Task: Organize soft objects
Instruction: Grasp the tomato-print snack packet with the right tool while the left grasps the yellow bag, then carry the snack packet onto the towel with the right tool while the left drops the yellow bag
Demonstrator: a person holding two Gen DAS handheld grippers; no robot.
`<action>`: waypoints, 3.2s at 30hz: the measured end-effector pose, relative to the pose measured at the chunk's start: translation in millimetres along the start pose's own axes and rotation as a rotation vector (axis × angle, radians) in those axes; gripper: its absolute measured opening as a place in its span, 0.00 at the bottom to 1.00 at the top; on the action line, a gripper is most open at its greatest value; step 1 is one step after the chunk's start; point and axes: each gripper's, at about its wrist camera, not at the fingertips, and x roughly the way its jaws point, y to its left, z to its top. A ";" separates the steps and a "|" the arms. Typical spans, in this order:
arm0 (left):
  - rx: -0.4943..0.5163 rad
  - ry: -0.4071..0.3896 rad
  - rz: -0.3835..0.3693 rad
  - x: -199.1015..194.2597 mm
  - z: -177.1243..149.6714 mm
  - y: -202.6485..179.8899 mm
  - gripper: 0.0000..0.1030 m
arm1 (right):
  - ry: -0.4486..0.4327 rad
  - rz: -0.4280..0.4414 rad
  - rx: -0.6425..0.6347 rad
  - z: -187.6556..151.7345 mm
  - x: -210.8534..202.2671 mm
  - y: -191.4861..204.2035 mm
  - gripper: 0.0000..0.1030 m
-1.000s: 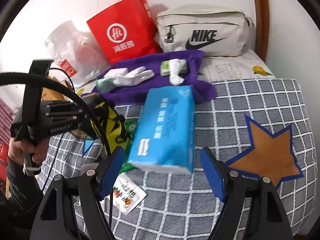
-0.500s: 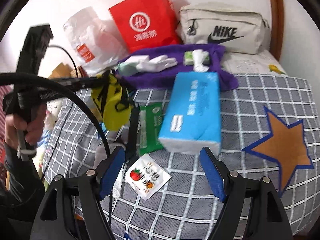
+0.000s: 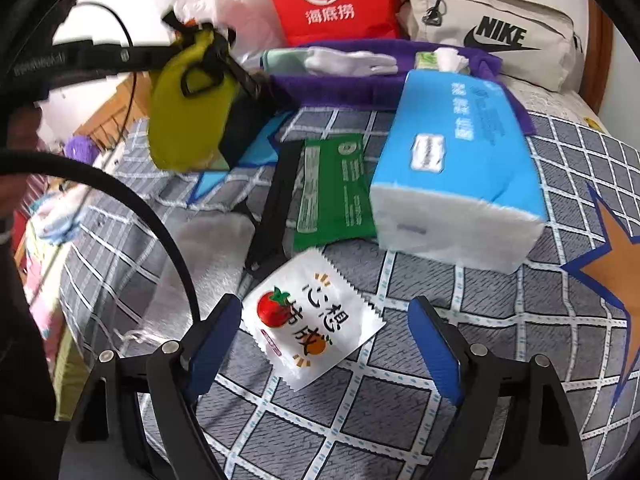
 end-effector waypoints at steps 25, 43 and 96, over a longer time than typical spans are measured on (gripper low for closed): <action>-0.069 0.017 -0.050 12.1 -17.1 28.0 0.15 | -0.032 -0.154 -0.075 -6.9 5.0 11.8 0.57; -0.065 0.034 -0.049 25.2 -7.7 31.6 0.15 | -0.012 -0.093 0.015 -3.3 -12.4 3.6 0.03; -0.255 0.104 0.042 144.5 121.3 116.5 0.15 | -0.059 -0.026 -0.019 232.2 28.8 -79.7 0.03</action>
